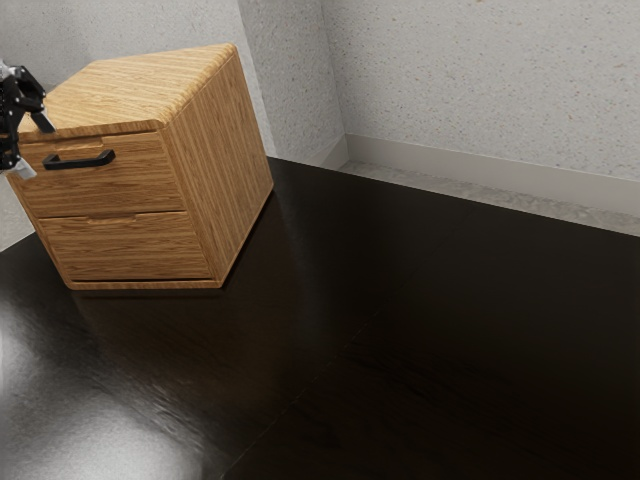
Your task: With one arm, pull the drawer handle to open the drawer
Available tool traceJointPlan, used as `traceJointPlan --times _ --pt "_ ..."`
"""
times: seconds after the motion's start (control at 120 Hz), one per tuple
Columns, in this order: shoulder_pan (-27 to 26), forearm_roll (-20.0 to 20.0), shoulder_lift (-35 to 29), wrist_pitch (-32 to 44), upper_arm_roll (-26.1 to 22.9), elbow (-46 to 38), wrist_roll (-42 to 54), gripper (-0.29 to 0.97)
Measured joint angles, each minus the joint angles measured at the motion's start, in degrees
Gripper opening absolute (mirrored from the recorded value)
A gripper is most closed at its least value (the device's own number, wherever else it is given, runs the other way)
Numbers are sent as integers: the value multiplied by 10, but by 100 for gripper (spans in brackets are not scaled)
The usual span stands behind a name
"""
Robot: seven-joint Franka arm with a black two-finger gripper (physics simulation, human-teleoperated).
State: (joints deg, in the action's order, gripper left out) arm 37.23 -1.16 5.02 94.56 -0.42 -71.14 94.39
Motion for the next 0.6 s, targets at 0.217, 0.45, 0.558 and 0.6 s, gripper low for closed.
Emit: traceJointPlan --times 0.217,0.45,0.558,0.6 --pt "-11 -5 29 -3 -5 29 14 68" --pt "2 -6 44 0 -5 25 26 68" --pt "6 -6 47 1 -5 25 30 68" --pt "7 -6 47 1 -5 25 31 68"
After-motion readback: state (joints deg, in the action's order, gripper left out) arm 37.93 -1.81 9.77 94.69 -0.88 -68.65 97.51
